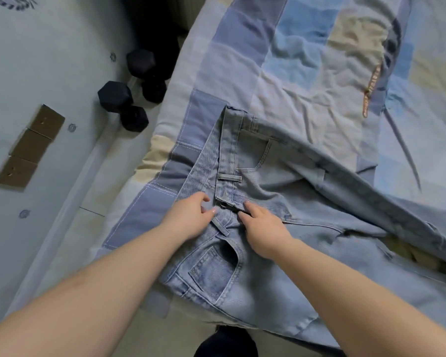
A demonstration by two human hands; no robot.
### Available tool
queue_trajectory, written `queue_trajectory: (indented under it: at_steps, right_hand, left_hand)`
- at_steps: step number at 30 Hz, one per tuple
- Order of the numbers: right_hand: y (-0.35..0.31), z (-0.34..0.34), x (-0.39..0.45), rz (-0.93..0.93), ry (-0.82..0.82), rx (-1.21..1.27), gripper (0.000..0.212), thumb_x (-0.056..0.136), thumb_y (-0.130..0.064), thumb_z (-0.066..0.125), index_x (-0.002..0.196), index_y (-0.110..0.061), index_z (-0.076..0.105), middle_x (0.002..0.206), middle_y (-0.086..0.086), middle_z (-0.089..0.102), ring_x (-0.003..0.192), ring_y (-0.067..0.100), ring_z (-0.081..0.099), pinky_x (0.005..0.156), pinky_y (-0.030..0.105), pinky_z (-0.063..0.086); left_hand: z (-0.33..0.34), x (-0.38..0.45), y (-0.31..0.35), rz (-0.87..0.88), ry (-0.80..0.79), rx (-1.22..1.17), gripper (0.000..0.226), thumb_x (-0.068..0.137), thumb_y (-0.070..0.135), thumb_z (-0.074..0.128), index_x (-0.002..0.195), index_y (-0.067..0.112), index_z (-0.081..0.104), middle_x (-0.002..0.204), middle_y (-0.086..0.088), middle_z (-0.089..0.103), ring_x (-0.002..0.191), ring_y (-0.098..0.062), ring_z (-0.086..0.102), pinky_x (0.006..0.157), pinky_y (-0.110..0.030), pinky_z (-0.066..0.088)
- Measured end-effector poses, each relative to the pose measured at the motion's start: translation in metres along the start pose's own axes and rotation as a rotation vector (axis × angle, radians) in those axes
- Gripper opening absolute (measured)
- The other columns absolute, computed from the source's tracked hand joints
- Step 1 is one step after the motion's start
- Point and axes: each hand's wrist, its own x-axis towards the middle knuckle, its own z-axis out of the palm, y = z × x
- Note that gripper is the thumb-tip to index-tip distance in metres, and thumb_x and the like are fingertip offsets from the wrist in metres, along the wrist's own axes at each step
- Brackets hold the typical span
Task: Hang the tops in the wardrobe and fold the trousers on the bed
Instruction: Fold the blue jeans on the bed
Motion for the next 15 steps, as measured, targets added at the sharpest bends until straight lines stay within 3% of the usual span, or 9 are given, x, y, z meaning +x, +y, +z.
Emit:
queue_trajectory:
  at_steps: [2, 4, 6, 8, 9, 12, 13, 15]
  right_hand:
    - [0.002, 0.004, 0.003, 0.007, 0.015, -0.036, 0.049, 0.101, -0.021, 0.027, 0.149, -0.015, 0.022, 0.159, 0.004, 0.009, 0.144, 0.025, 0.015, 0.115, 0.039, 0.019]
    - [0.003, 0.004, 0.003, 0.005, 0.09, 0.014, 0.047, 0.1, -0.019, 0.028, 0.147, -0.012, 0.026, 0.158, 0.004, 0.016, 0.141, 0.026, 0.022, 0.113, 0.04, 0.025]
    - [0.005, 0.002, -0.002, 0.002, 0.265, 0.11, 0.045, 0.097, -0.015, 0.034, 0.142, -0.012, 0.037, 0.153, 0.005, 0.029, 0.135, 0.027, 0.032, 0.108, 0.04, 0.033]
    - [0.006, 0.004, -0.008, -0.01, 0.394, 0.21, 0.045, 0.093, -0.011, 0.041, 0.138, -0.011, 0.044, 0.146, 0.006, 0.041, 0.13, 0.027, 0.039, 0.105, 0.039, 0.036]
    - [0.005, 0.004, -0.01, -0.052, 0.369, 0.22, 0.047, 0.092, -0.011, 0.043, 0.139, -0.011, 0.044, 0.145, 0.007, 0.042, 0.13, 0.027, 0.04, 0.107, 0.038, 0.035]
    - [0.001, 0.008, -0.008, -0.158, 0.082, 0.153, 0.053, 0.094, -0.018, 0.043, 0.146, -0.014, 0.033, 0.153, 0.007, 0.029, 0.14, 0.024, 0.026, 0.114, 0.039, 0.023]
    - [0.0, 0.006, -0.007, -0.155, 0.058, 0.172, 0.053, 0.094, -0.02, 0.043, 0.146, -0.015, 0.032, 0.153, 0.007, 0.028, 0.141, 0.024, 0.025, 0.113, 0.039, 0.023]
    - [0.002, 0.001, -0.01, -0.092, 0.161, 0.311, 0.051, 0.095, -0.021, 0.044, 0.145, -0.016, 0.034, 0.152, 0.008, 0.031, 0.14, 0.023, 0.027, 0.113, 0.036, 0.024]
  left_hand:
    - [0.008, 0.014, 0.005, -0.005, -0.062, -0.041, 0.048, 0.092, 0.035, 0.058, 0.137, 0.023, 0.046, 0.129, -0.005, 0.06, 0.118, -0.024, 0.055, 0.095, -0.028, 0.042]
    - [0.014, 0.022, 0.009, 0.04, -0.069, -0.135, 0.044, 0.09, 0.016, 0.06, 0.133, 0.023, 0.053, 0.128, -0.007, 0.061, 0.114, -0.022, 0.057, 0.094, -0.025, 0.042]
    - [0.018, 0.024, 0.008, 0.057, 0.015, -0.254, 0.039, 0.089, 0.0, 0.054, 0.119, 0.021, 0.066, 0.121, -0.003, 0.066, 0.106, -0.019, 0.062, 0.09, -0.024, 0.046]
    - [0.022, 0.023, 0.004, -0.009, 0.153, -0.324, 0.036, 0.091, -0.001, 0.049, 0.111, 0.019, 0.071, 0.117, 0.001, 0.068, 0.1, -0.014, 0.062, 0.086, -0.021, 0.045]
    - [0.024, 0.022, 0.002, -0.046, 0.198, -0.33, 0.034, 0.092, 0.0, 0.049, 0.113, 0.018, 0.07, 0.119, 0.0, 0.068, 0.103, -0.015, 0.061, 0.089, -0.022, 0.044]
    - [0.031, 0.021, -0.001, -0.117, 0.198, -0.21, 0.037, 0.094, 0.009, 0.051, 0.129, 0.017, 0.06, 0.133, -0.005, 0.059, 0.122, -0.025, 0.053, 0.105, -0.037, 0.041]
    - [0.032, 0.019, 0.001, -0.113, 0.203, -0.162, 0.041, 0.093, 0.011, 0.052, 0.133, 0.018, 0.056, 0.138, -0.005, 0.055, 0.126, -0.027, 0.048, 0.107, -0.04, 0.037]
    - [0.037, 0.01, 0.011, -0.043, 0.264, -0.107, 0.045, 0.09, 0.011, 0.055, 0.134, 0.018, 0.054, 0.141, -0.005, 0.05, 0.131, -0.028, 0.041, 0.111, -0.04, 0.031]
